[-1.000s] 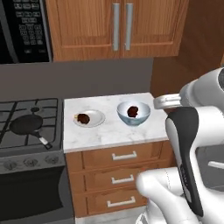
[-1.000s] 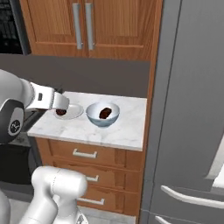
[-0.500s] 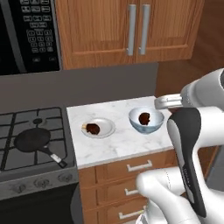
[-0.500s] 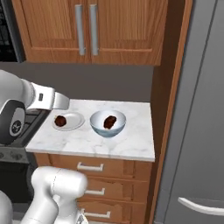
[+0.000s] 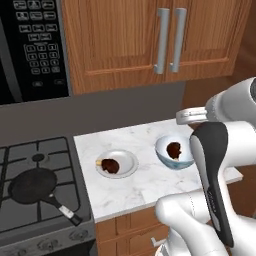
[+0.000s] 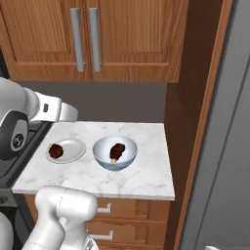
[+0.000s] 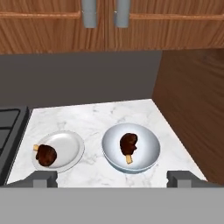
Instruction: Place one of the steaks on the plate and the other in the bowl. Then place the bowl in the fridge.
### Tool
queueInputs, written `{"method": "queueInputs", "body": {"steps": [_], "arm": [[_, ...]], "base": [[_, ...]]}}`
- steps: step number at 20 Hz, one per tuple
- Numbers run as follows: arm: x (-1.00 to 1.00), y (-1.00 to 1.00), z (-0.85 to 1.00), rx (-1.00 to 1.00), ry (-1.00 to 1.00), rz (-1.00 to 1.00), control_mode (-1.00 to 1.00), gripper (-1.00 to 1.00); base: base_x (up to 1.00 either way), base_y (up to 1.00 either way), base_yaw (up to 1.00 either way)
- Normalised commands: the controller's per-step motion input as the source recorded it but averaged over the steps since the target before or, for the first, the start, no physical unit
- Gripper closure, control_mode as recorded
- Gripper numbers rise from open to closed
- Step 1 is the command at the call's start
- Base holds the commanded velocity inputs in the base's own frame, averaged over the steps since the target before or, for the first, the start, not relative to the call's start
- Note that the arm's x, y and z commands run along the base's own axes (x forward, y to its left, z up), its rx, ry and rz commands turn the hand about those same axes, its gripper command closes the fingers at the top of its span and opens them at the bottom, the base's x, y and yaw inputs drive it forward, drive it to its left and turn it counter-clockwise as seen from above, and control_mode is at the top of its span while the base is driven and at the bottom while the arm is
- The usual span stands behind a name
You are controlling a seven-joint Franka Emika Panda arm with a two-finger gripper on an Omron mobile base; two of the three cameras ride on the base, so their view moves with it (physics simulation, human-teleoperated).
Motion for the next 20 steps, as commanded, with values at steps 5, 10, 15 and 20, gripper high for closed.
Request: {"method": "queueInputs", "body": {"steps": [5, 10, 15, 20], "arm": [[0.00, 0.00, 0.00, 0.00, 0.00, 0.00, 1.00, -1.00], [0.00, 0.00, 0.00, 0.00, 0.00, 0.00, 1.00, -1.00], [0.00, 0.00, 0.00, 0.00, 0.00, 0.00, 1.00, -1.00], [0.00, 0.00, 0.00, 0.00, 0.00, 0.00, 1.00, -1.00]], "base": [[0.40, -0.15, -0.36], [0.00, -0.42, -0.28], [0.00, -0.14, -0.25], [0.11, -0.23, -0.17]]}}
